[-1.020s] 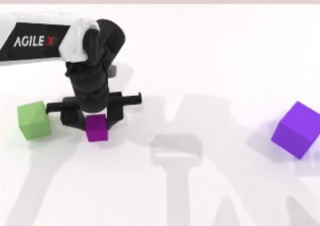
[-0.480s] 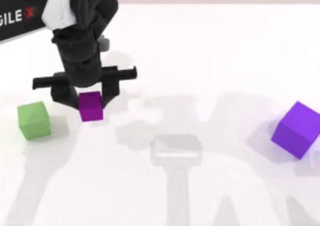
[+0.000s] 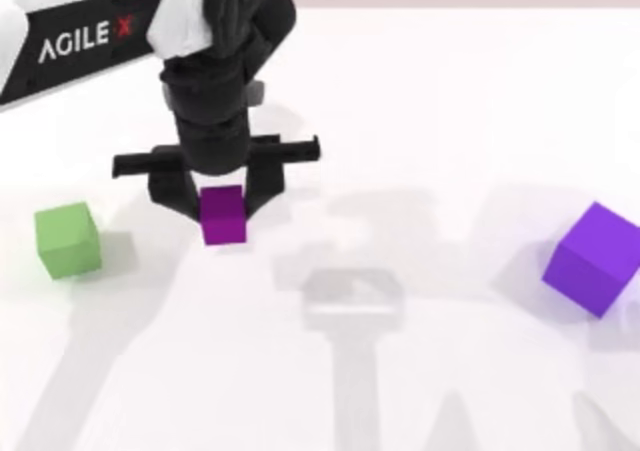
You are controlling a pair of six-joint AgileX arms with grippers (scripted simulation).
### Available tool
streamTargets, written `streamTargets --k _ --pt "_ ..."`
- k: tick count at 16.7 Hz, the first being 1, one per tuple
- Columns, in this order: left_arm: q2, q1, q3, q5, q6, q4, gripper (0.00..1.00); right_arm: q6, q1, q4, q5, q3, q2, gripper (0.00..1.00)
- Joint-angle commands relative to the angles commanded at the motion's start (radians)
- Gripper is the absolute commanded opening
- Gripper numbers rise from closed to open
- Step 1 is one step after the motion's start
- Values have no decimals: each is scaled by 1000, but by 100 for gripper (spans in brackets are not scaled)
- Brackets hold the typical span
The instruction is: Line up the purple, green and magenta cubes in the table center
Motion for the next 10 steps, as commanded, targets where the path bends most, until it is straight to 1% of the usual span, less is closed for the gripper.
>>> streamTargets --k 7,10 --pt "242 -328 480 -3 -265 -213 0 0 0 0 0 0 0 100" --pt "303 -430 596 -5 -345 -271 0 0 0 0 0 0 0 100"
